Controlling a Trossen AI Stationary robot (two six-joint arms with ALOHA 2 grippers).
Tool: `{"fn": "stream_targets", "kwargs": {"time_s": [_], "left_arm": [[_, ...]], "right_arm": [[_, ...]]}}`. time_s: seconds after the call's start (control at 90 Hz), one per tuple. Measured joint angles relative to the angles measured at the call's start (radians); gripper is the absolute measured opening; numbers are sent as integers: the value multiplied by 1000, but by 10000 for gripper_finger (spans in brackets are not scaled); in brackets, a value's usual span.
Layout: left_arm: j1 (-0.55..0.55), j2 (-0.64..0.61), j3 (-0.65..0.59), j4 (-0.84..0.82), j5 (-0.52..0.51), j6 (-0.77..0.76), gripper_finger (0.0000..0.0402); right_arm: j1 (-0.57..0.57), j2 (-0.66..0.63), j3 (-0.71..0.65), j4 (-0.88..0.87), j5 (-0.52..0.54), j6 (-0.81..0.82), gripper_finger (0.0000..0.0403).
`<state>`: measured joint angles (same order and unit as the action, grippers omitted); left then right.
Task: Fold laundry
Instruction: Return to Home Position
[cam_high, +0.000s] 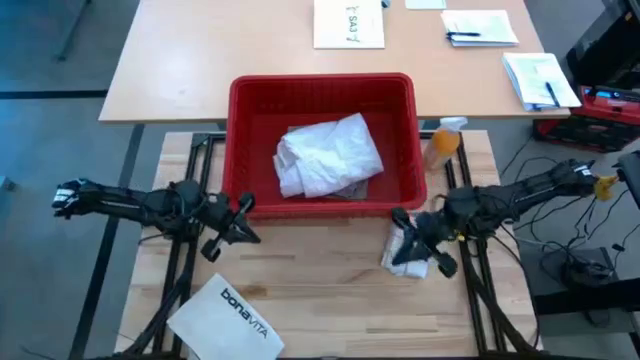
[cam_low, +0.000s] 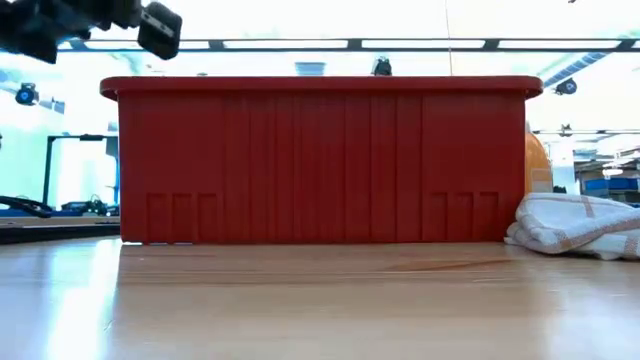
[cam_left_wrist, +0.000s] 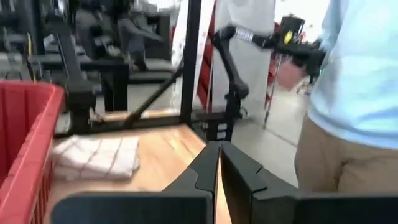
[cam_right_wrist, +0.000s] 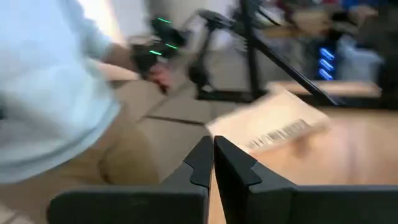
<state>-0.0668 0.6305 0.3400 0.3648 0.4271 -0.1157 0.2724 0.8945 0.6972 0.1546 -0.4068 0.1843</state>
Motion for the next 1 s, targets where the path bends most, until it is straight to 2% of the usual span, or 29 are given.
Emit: {"fn": "stream_targets", "kwargs": {"time_s": [0.078, 0.244, 0.422, 0.644, 0.822, 1.0], "left_arm": [[-23, 3, -42, 97, -32, 7, 0], [-50, -19, -95, 100, -123, 22, 0], [-58, -31, -103, 109, -62, 77, 0], [-57, -66, -115, -26, -42, 128, 0], [-60, -90, -125, -39, -45, 138, 0], [-63, -83, -121, -50, 13, 153, 0]], "right_arm": [[-8, -18, -65, 114, -39, 14, 0], [-46, -129, -194, 166, 0, 63, 0], [-69, -281, -316, 221, 17, 85, 0], [-69, -492, -475, 226, 96, 95, 0], [-69, -641, -587, 290, 96, 108, 0], [-68, -765, -670, 331, 93, 93, 0]]}}
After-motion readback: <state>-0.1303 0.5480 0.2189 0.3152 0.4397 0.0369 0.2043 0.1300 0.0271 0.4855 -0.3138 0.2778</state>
